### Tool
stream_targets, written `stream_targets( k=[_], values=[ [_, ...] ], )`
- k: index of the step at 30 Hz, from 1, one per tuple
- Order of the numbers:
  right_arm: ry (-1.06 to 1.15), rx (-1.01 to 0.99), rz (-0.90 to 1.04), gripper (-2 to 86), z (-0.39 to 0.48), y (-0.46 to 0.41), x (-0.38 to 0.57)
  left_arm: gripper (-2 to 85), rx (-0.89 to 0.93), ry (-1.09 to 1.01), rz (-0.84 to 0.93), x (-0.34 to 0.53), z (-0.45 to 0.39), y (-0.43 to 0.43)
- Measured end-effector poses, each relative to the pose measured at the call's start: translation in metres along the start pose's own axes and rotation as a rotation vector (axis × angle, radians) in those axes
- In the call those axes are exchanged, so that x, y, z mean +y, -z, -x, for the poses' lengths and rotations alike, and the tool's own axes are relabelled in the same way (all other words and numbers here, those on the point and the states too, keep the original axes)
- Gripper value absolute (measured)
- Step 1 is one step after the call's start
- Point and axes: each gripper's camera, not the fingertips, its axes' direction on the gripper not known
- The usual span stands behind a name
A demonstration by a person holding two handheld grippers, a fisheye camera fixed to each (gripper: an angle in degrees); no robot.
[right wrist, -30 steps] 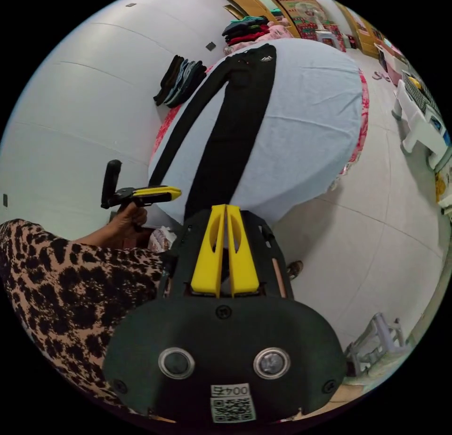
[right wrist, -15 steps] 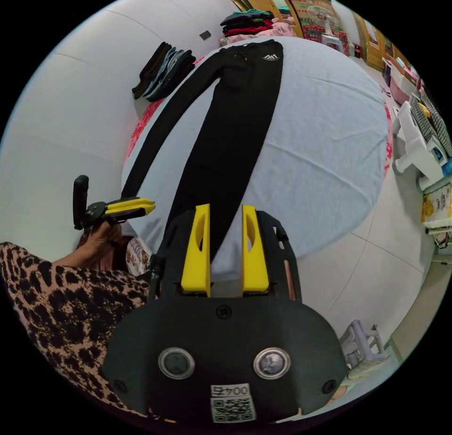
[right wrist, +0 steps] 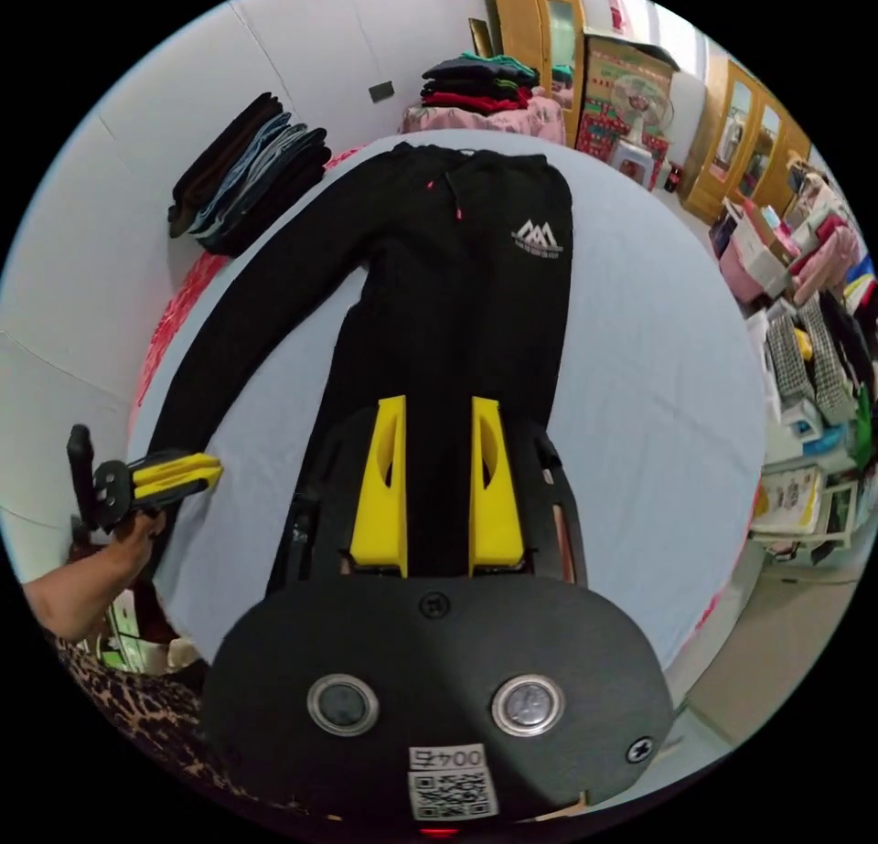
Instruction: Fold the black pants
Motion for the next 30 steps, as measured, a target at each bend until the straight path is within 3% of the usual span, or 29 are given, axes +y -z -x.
stream_targets(
  k=[6,9,18,25,30],
  values=[
    [0.045,0.101,-0.019,9.2,-0.004,-0.033,-0.068,2.7,-0.017,0.050,-0.149,0.009,0.001,0.019],
    [0.053,0.106,-0.118,8.1,0.001,-0.027,-0.063,2.7,-0.032,0.059,-0.151,0.003,0.001,0.029],
    [0.066,0.158,-0.115,7.9,0.021,-0.002,-0.082,1.7,0.082,0.121,-0.156,-0.017,0.031,0.060],
    [0.102,0.343,-0.132,7.5,0.049,0.015,-0.094,1.6,0.151,0.132,-0.163,-0.034,0.049,0.084],
    [-0.046,0.348,-0.084,6.1,0.052,0.028,-0.116,2.3,0.446,0.044,-0.151,-0.068,0.072,0.111]
  ],
)
